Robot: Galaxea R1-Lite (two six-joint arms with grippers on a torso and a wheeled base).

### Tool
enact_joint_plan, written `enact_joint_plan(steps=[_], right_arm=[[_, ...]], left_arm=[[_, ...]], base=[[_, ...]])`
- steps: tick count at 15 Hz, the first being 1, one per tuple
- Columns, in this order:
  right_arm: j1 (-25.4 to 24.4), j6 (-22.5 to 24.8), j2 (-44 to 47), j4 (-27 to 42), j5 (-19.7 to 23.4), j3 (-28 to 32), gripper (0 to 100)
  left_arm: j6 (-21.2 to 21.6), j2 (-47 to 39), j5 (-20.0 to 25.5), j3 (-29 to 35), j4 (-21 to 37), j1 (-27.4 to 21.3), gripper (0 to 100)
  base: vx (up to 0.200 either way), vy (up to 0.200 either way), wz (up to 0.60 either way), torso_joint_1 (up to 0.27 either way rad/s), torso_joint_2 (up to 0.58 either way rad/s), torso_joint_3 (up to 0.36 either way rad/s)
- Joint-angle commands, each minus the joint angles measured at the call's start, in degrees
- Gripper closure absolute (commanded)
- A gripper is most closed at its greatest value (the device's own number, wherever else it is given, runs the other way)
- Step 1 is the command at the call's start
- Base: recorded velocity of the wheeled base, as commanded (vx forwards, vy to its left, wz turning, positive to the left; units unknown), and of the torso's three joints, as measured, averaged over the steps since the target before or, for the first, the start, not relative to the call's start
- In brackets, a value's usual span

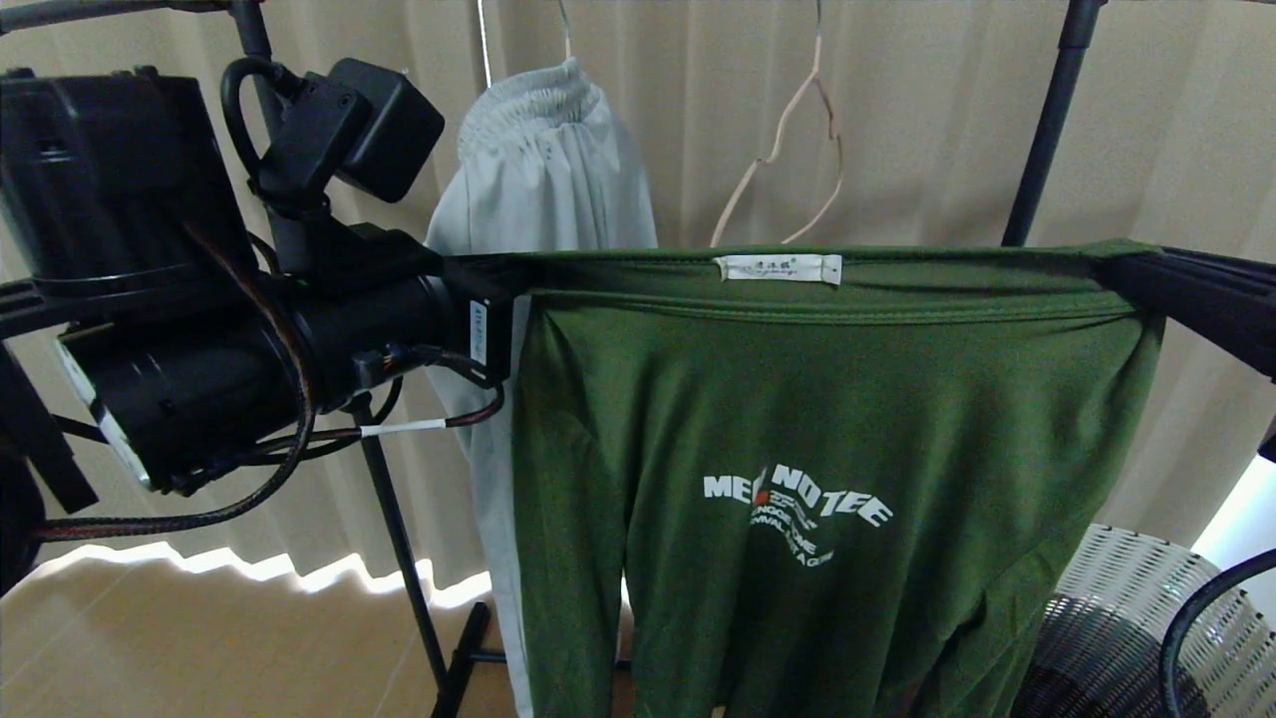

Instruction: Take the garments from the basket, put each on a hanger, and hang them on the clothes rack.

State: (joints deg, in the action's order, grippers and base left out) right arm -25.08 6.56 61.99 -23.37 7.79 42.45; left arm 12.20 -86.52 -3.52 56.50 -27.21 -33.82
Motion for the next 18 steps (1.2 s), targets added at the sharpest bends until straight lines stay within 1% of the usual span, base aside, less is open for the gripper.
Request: enact_joint_plan(steps=[1,4,5,7,8,9,10,11,12,13,16,18], right_arm=[[-0.1,0.0,1.1,-0.7,-0.1,0.1,100],[0.0,0.0,2.5,-0.8,-0.2,1.2,100],[0.3,0.0,3.8,-1.6,-0.3,1.9,100],[0.3,-0.1,5.6,-4.1,-0.4,2.4,100],[0.3,-0.1,8.0,-7.4,-0.4,2.5,100],[0.3,-0.1,8.9,-8.3,-0.4,2.5,100],[0.3,-0.2,11.0,-10.4,-0.3,2.3,100],[0.3,-0.4,11.8,-11.3,-0.3,2.3,100],[0.3,-0.9,13.0,-13.7,-0.4,2.3,100],[0.3,-1.0,13.0,-14.4,-0.6,2.2,100],[0.3,-1.3,12.6,-14.4,-0.9,0.9,100],[0.3,-1.3,12.6,-14.5,-0.9,1.3,100]], left_arm=[[0.0,-0.1,0.0,-0.5,0.1,0.0,100],[0.4,1.8,0.1,-1.9,0.7,0.0,100],[0.4,4.6,0.4,-2.7,3.9,-0.2,100],[0.4,7.6,0.8,-2.7,8.3,-0.4,100],[0.4,10.2,1.5,-2.5,12.5,-1.1,100],[0.4,11.1,2.5,-2.7,13.5,-1.3,100],[0.2,12.8,5.6,-3.6,14.6,-1.3,100],[0.2,13.5,6.5,-4.0,14.8,-1.3,100],[0.2,14.4,7.2,-4.5,15.2,-1.3,100],[0.3,14.5,7.3,-4.7,15.2,-1.3,100],[0.3,14.5,7.4,-6.1,14.8,-1.3,100],[0.3,14.5,7.3,-6.7,14.5,-1.3,100]], base=[[0.0,0.0,0.0,0.0,0.0,0.0],[0.0,0.0,0.0,0.0,0.0,0.0],[0.0,0.0,0.0,0.0,0.0,0.0],[0.0,0.0,0.0,0.0,0.0,0.0],[0.0,0.0,0.0,0.0,0.0,0.0],[0.0,0.0,0.0,0.0,0.0,0.0],[0.0,0.0,0.0,0.0,0.0,0.0],[0.0,0.0,0.0,0.0,0.0,0.0],[0.0,0.0,0.0,0.0,0.0,0.0],[0.0,0.0,0.0,0.0,0.0,0.0],[0.0,0.0,0.0,0.0,0.0,0.0],[0.0,0.0,0.0,0.0,0.0,0.0]])
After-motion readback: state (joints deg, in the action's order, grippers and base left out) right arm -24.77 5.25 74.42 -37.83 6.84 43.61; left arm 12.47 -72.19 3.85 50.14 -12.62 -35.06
